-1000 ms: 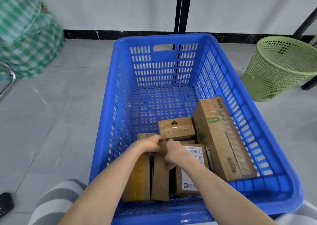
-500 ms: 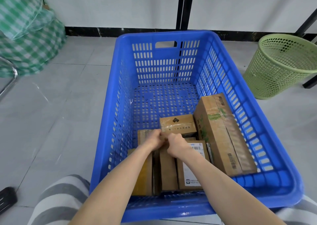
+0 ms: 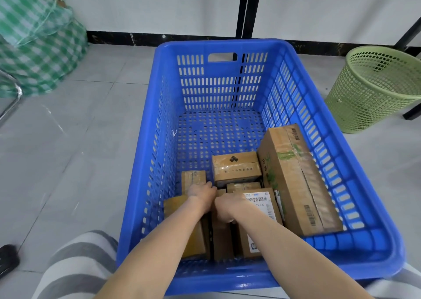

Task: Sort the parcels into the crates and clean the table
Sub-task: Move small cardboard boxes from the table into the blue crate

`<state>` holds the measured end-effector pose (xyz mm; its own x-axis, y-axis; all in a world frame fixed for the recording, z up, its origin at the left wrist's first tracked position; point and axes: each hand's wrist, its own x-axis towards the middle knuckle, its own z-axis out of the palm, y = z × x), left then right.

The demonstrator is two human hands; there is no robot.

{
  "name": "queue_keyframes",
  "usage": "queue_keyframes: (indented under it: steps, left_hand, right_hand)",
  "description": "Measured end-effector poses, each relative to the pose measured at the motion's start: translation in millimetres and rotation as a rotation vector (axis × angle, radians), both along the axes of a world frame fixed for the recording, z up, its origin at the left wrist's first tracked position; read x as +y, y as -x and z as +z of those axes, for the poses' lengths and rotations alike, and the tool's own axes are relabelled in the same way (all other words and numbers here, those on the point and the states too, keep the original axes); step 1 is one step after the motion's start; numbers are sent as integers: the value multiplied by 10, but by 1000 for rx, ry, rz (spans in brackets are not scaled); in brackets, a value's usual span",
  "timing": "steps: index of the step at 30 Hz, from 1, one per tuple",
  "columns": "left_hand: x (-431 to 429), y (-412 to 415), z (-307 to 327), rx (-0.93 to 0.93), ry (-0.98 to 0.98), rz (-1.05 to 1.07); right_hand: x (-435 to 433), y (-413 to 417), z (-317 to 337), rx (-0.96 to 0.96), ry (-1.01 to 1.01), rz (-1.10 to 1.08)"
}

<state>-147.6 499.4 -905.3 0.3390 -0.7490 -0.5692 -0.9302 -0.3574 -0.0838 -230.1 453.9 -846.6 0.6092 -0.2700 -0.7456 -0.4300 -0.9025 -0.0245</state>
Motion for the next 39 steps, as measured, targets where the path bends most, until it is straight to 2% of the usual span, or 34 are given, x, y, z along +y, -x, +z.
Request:
queue_keyframes:
  steps: [4, 7, 10, 11, 13, 15, 17, 21, 23, 27, 29, 33, 36, 39]
  left_hand:
    - [-29, 51, -7, -92, -49, -49]
    - [10, 31, 30, -50, 9, -46]
    - [23, -20, 147, 234, 170, 118]
    - [-10, -55, 218, 277, 208, 212]
    - [-85, -161, 348, 213, 190, 334]
    - [-129, -248, 358, 137, 86, 358]
    - [-130, -260, 322, 140, 35, 382]
    - [-126, -225, 194, 343, 140, 362]
    - [-149, -221, 190, 404, 182, 326]
    - [-189, -248, 144, 442, 225, 348]
    - [-206, -250, 149, 465, 245, 372]
    - [-212, -271, 147, 496, 259, 378]
    - [-211, -265, 177, 494, 213, 366]
    - [-242, -308, 282, 510, 107, 366]
  right_hand:
    - [30, -30, -14, 88, -17, 43]
    - [27, -55, 18, 59, -42, -2]
    - [-72, -46, 61, -113, -78, -190]
    - [-125, -52, 65, -207, -57, -260]
    - [-204, -89, 48, -340, 16, -302]
    - [-222, -117, -20, -327, 89, -161]
    - [-198, -101, -142, -251, 133, 32]
    - [-180, -96, -276, -47, 111, 143]
    - [-212, -138, -203, -71, 35, 51]
    - [-453, -116, -118, -514, 18, -452]
    - [-649, -32, -184, -605, 89, -637]
    - [-807, 109, -304, -356, -11, -743]
    - [-825, 81, -283, -352, -3, -802]
    - [-827, 64, -256, -300, 49, -762]
